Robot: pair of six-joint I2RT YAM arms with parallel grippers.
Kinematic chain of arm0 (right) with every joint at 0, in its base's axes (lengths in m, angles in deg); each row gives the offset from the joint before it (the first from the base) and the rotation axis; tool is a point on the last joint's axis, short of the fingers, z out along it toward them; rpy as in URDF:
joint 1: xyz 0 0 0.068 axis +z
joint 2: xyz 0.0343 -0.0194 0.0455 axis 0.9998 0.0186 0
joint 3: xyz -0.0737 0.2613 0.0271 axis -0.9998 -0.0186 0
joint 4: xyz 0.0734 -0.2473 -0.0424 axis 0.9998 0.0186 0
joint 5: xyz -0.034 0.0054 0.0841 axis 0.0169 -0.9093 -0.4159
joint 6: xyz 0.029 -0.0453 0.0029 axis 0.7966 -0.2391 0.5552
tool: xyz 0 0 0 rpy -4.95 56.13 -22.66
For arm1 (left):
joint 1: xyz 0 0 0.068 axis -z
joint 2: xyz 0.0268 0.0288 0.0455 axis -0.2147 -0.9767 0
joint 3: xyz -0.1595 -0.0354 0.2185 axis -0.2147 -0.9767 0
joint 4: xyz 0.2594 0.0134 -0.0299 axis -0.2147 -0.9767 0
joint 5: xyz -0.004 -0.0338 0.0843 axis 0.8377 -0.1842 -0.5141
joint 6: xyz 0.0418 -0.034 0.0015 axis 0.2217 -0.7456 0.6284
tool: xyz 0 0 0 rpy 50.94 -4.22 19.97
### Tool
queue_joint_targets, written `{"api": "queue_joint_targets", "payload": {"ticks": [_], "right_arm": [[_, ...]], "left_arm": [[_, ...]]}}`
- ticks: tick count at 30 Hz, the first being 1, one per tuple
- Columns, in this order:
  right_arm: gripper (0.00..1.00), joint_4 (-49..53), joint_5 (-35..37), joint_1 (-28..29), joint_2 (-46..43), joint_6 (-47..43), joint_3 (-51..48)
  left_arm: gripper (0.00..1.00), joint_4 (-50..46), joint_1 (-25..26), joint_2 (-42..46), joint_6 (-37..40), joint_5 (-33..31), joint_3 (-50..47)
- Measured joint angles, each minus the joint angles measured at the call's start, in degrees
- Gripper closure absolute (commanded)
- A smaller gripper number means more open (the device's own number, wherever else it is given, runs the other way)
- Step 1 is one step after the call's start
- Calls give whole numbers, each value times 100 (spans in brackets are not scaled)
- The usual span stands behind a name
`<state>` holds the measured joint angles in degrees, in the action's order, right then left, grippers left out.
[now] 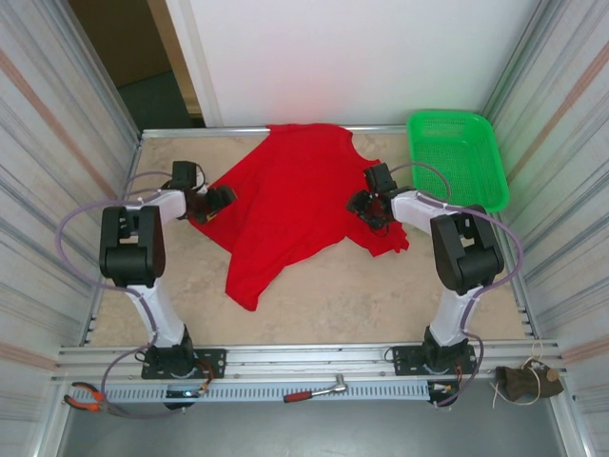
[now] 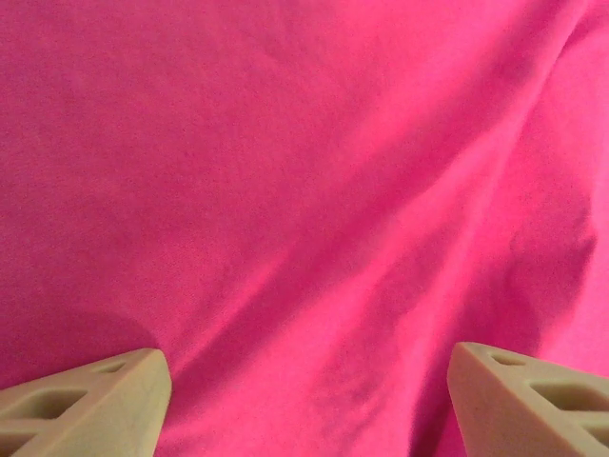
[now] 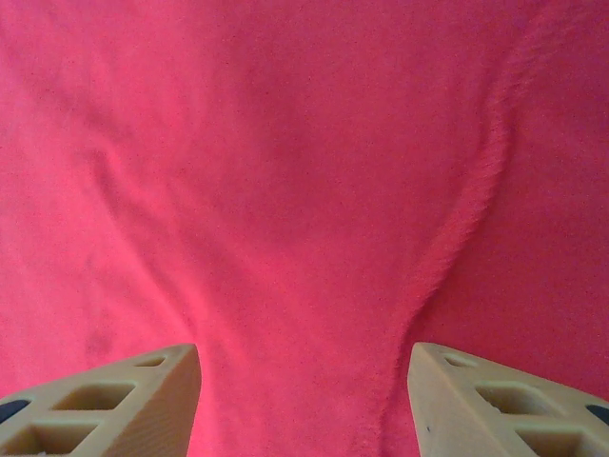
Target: Fold the inside-out t-shirt
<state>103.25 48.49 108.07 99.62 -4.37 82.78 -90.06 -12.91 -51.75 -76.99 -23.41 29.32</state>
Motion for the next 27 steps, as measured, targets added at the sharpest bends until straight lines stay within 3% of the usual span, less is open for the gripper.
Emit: {"api": "queue_joint_targets", "payload": {"ticks": [7, 13, 16, 20, 24, 27], "right_arm": [[42, 494, 2, -415, 267, -4, 273], [41, 1010, 92, -577, 925, -50, 1292], [41, 1314, 116, -566, 1381, -138, 1980], [39, 1799, 192, -568, 2081, -297, 3132], [40, 2264, 236, -610, 2804, -579, 4400], [39, 2374, 232, -614, 2811, -896, 4533]], "left_arm": [[22, 402, -31, 1034, -619, 4, -1392], [22, 1088, 37, 2699, -1547, 94, -3324], [23, 1102, 369, 3713, -2009, 33, -4118], [22, 354, 1311, 5237, -2647, -273, -4756], [22, -422, 1985, 6404, -3088, -568, -4813], [21, -887, 2131, 6712, -3110, -723, -4564]]}}
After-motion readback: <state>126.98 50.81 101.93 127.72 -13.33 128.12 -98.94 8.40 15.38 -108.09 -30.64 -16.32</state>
